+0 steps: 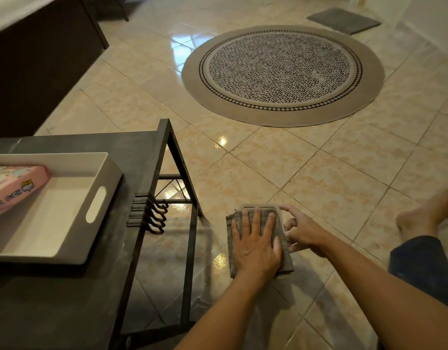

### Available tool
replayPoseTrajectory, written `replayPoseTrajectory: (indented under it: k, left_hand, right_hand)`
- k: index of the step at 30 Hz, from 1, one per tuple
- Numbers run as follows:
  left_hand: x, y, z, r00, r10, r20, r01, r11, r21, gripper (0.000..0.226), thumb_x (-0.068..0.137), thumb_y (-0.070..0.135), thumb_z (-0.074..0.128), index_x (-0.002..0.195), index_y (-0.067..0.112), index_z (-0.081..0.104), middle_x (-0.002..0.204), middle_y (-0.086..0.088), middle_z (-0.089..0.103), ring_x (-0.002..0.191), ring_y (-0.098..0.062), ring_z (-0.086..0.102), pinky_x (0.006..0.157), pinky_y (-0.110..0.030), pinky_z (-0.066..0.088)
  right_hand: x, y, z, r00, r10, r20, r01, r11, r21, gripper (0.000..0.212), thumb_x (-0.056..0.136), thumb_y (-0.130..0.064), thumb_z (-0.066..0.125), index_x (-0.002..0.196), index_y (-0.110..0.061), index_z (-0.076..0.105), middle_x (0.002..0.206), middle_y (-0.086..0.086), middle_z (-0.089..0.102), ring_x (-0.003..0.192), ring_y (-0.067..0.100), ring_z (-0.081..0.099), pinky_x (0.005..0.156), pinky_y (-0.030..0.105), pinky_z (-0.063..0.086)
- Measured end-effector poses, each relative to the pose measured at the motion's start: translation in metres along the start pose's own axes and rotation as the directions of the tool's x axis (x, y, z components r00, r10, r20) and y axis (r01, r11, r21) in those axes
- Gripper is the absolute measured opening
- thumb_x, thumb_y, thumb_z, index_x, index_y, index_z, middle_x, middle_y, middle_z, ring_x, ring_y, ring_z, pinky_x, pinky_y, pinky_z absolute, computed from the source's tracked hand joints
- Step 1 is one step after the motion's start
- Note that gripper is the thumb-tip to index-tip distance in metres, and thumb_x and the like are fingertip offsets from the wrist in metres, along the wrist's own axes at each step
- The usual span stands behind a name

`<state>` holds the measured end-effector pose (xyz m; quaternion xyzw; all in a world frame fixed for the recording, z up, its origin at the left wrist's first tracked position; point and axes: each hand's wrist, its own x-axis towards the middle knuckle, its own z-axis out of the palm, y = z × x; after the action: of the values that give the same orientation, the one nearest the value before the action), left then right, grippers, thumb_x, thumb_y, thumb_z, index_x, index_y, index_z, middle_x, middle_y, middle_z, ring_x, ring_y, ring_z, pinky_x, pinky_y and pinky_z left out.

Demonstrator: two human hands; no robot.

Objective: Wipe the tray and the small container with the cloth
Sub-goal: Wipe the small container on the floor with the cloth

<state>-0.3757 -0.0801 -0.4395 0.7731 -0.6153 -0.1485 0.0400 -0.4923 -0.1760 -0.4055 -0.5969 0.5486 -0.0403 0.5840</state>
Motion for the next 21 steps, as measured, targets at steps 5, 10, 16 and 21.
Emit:
replayPoseTrajectory:
  k: [5, 10, 16, 21]
  left_hand:
    - [0.012, -0.003, -0.008, 0.999, 0.039, -0.007, -0.039, 0.999, 0.007, 0.064, 0.099, 0.050, 0.019, 0.153, 0.034, -0.011, 0.159, -0.003, -0.027, 0.145, -0.027, -0.029, 0.116, -0.052, -0.018]
    - [0.003, -0.004, -0.007, 1.000, 0.011, 0.007, -0.011, 1.000, 0.006, 0.064, 0.099, 0.050, 0.017, 0.151, 0.034, -0.016, 0.158, -0.003, -0.030, 0.142, -0.026, -0.034, 0.115, -0.051, -0.021]
    - [0.013, -0.001, -0.008, 1.000, 0.012, -0.016, -0.012, 1.000, 0.007, 0.063, 0.098, 0.050, 0.016, 0.152, 0.035, -0.013, 0.160, -0.003, -0.027, 0.144, -0.025, -0.032, 0.116, -0.052, -0.019]
    - [0.002, 0.009, -0.003, 0.999, 0.026, 0.024, -0.026, 0.999, 0.020, 0.062, 0.098, 0.049, 0.014, 0.151, 0.036, -0.015, 0.159, -0.001, -0.028, 0.144, -0.026, -0.032, 0.115, -0.052, -0.021]
  right_hand:
    - [-0.003, -0.001, 0.000, 1.000, -0.012, 0.013, 0.012, 0.999, 0.030, 0.082, 0.080, 0.019, 0.053, 0.140, -0.037, 0.043, 0.087, 0.014, 0.055, 0.074, 0.025, 0.063, 0.070, 0.054, 0.063]
    - [-0.003, -0.001, -0.001, 1.000, -0.007, 0.011, 0.007, 1.000, 0.028, 0.083, 0.082, 0.019, 0.052, 0.143, -0.035, 0.040, 0.089, 0.015, 0.054, 0.069, 0.023, 0.062, 0.068, 0.050, 0.063]
    - [-0.003, -0.002, -0.002, 1.000, 0.002, 0.028, -0.003, 0.999, 0.048, 0.086, 0.081, 0.021, 0.050, 0.146, -0.034, 0.037, 0.090, 0.016, 0.055, 0.075, 0.025, 0.062, 0.070, 0.051, 0.063]
    - [-0.004, -0.002, -0.001, 1.000, -0.001, 0.026, -0.001, 0.998, 0.069, 0.087, 0.079, 0.024, 0.049, 0.143, -0.034, 0.039, 0.085, 0.014, 0.054, 0.072, 0.023, 0.060, 0.073, 0.057, 0.061]
